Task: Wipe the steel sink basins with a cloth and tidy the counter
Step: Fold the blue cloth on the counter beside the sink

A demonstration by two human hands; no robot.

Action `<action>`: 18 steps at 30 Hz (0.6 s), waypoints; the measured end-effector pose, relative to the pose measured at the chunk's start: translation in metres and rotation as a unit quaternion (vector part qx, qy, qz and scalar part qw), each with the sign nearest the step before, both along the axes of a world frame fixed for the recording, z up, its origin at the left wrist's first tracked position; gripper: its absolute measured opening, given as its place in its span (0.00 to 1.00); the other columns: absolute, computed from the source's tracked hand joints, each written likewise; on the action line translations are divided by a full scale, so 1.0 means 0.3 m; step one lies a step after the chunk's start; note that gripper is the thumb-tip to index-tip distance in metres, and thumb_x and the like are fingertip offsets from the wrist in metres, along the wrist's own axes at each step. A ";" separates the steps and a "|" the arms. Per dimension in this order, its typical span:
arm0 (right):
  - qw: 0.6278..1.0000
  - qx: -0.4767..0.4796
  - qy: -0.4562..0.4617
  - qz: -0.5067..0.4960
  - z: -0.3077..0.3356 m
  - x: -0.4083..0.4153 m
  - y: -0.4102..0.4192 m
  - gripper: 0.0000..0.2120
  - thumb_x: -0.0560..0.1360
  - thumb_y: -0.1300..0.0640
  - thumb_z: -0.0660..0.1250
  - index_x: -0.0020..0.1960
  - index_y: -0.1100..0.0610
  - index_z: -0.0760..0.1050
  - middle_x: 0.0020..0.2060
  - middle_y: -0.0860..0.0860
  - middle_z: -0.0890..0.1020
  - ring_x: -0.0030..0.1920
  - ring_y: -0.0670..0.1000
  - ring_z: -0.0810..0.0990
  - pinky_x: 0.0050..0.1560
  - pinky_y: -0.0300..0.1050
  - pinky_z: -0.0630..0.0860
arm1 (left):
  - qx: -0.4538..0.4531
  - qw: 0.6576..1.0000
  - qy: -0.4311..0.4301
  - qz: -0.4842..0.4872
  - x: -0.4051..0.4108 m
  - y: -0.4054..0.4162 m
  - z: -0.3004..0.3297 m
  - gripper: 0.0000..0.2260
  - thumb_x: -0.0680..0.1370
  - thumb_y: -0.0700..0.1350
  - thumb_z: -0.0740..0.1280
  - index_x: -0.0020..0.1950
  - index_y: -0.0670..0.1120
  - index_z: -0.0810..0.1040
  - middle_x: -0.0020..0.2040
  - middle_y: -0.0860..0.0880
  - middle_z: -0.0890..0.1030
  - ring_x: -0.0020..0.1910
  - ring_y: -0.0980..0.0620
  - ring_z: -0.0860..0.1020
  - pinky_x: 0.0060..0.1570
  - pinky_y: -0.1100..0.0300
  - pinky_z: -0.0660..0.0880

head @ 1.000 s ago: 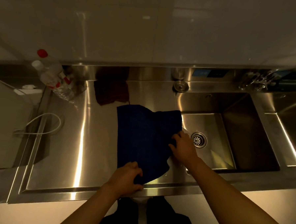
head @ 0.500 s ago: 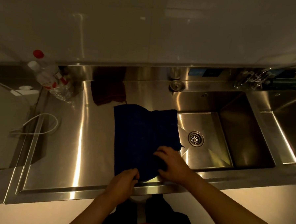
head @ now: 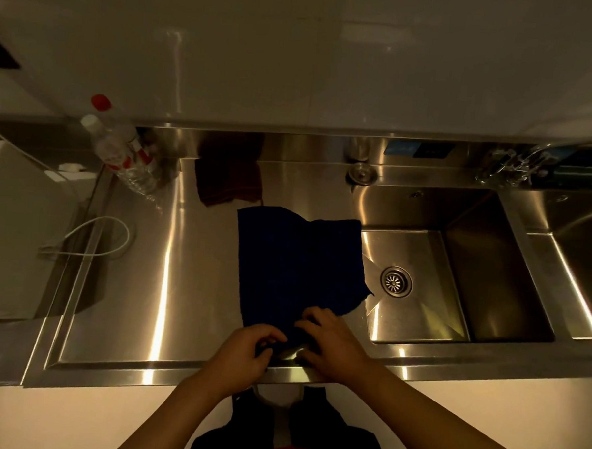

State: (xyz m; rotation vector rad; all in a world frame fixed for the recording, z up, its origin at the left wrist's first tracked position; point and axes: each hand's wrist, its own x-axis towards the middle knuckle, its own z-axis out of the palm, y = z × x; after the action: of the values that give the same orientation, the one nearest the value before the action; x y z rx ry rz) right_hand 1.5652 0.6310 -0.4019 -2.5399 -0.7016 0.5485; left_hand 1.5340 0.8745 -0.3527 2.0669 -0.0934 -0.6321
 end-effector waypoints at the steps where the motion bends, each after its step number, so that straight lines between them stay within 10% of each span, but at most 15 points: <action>1: 1.000 0.007 -0.001 -0.004 0.001 0.000 0.022 0.22 0.74 0.47 0.67 0.67 0.48 0.74 0.63 0.45 0.72 0.60 0.47 0.71 0.58 0.40 0.69 | -0.003 1.000 -0.005 0.001 0.000 -0.003 0.011 0.17 0.80 0.35 0.66 0.61 0.55 0.82 0.57 0.58 0.82 0.58 0.66 0.78 0.61 0.69 0.73; 11: 0.992 -0.067 -0.105 -0.025 0.115 0.047 0.010 0.14 0.71 0.54 0.72 0.56 0.50 0.76 0.53 0.47 0.79 0.54 0.51 0.77 0.58 0.49 0.72 | 0.186 0.977 -0.102 -0.013 -0.016 0.062 -0.005 0.17 0.76 0.33 0.67 0.60 0.49 0.79 0.56 0.56 0.72 0.57 0.55 0.72 0.50 0.70 0.69; 18: 0.996 -0.035 0.075 0.023 0.175 -0.033 -0.003 0.10 0.72 0.57 0.68 0.54 0.53 0.77 0.52 0.48 0.78 0.50 0.50 0.77 0.47 0.42 0.74 | 0.161 0.985 -0.025 -0.050 -0.033 0.147 0.009 0.11 0.76 0.40 0.66 0.45 0.58 0.75 0.44 0.60 0.77 0.43 0.62 0.75 0.39 0.69 0.69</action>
State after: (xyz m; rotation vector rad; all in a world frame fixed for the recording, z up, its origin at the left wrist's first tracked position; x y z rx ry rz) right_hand 1.5554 0.6300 -0.3495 -2.5186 -0.6983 0.7839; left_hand 1.5240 0.9187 -0.3498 2.4029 -0.1320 -0.6917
